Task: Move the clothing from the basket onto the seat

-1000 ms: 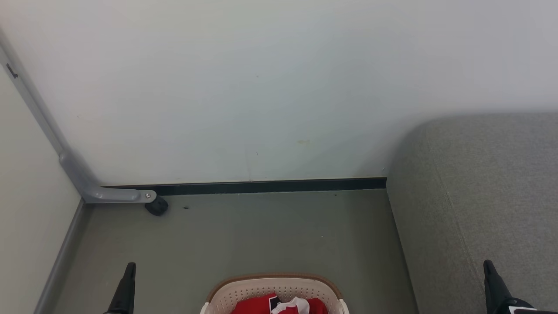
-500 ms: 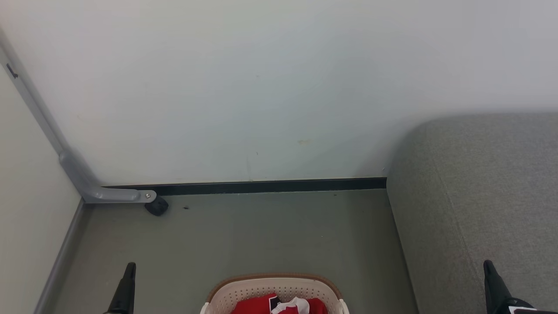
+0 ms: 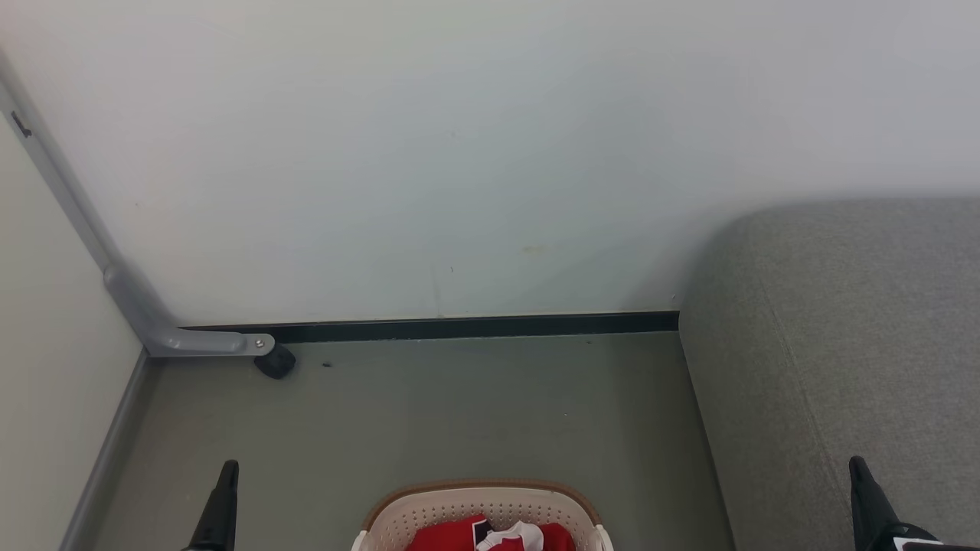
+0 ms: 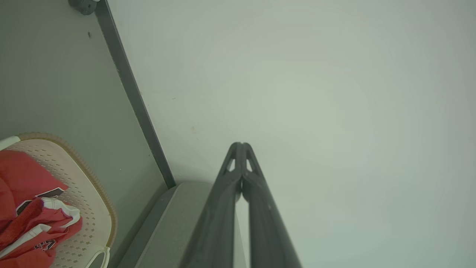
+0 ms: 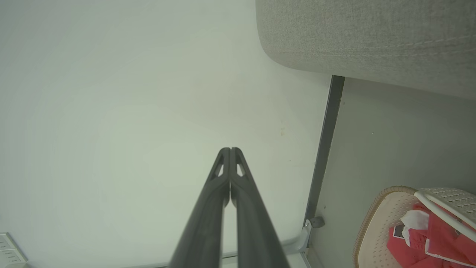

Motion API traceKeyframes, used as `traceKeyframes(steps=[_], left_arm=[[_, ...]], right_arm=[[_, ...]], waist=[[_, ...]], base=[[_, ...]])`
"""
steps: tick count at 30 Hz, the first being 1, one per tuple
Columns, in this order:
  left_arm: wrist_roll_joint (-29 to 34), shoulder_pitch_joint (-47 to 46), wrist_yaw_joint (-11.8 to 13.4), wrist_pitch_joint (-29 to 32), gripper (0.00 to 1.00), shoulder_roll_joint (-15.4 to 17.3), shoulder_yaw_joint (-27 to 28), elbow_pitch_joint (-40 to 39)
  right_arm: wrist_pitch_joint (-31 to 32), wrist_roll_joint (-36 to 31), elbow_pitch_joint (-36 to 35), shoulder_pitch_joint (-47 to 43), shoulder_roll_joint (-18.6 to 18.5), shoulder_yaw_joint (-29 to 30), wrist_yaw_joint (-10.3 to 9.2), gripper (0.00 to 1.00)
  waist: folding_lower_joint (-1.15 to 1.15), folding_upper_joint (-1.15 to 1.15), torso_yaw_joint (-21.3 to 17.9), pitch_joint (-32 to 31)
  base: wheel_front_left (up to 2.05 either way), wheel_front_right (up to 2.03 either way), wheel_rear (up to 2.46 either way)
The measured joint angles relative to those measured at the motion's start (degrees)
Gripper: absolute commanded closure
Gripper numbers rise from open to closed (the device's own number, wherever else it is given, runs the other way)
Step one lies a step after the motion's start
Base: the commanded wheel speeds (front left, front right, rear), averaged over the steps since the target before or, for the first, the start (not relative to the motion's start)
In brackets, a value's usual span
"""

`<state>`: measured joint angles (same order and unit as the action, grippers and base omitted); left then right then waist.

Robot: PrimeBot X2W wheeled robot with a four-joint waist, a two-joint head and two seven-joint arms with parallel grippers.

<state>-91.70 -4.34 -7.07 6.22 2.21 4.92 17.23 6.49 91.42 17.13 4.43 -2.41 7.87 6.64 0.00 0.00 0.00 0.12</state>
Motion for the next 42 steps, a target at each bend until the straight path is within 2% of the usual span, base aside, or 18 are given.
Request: traceKeyframes(steps=[4,5,6,7,16,31,42], left_arm=[[0.0,0.0,0.0,0.0,1.00,0.0,0.0,0.0],[0.0,0.0,0.0,0.0,0.00,0.0,0.0,0.1],[0.0,0.2,0.0,0.0,1.00,-0.1,-0.1,0.6],[0.0,0.7,0.1,0.0,0.00,-0.3,-0.1,1.2],[0.0,2.5,0.1,-1.4,0.00,-0.6,-2.2,2.4],[0.4,2.1,0.1,-4.4,0.00,-0.6,-4.2,1.5],[7.7,1.1,2.3,-6.5,0.00,-0.5,-6.1,0.2]], right_arm=[[0.0,0.0,0.0,0.0,0.0,0.0,0.00,1.00],[0.0,0.0,0.1,0.0,0.0,0.0,-0.01,0.00],[0.0,0.0,0.5,-0.3,0.1,-0.1,-0.10,1.00],[0.0,0.0,1.1,-0.7,0.3,-0.1,-0.10,0.00],[-0.2,-0.2,2.2,-2.6,0.8,-0.1,-0.15,0.00],[-1.6,-2.2,1.1,-2.5,-0.5,0.0,-0.15,0.00],[-3.8,-8.3,-0.5,-2.5,-3.1,-2.0,-0.15,0.00]], waist=[[0.00,0.00,0.0,0.0],[0.00,0.00,0.0,0.0],[0.00,0.00,0.0,0.0],[0.00,0.00,0.0,0.0],[0.00,0.00,0.0,0.0],[0.00,0.00,0.0,0.0],[0.00,0.00,0.1,-0.1]], base=[[0.00,0.00,0.00],[0.00,0.00,0.00],[0.00,0.00,0.00],[0.00,0.00,0.00],[0.00,0.00,0.00],[0.00,0.00,0.00],[0.00,0.00,0.00]])
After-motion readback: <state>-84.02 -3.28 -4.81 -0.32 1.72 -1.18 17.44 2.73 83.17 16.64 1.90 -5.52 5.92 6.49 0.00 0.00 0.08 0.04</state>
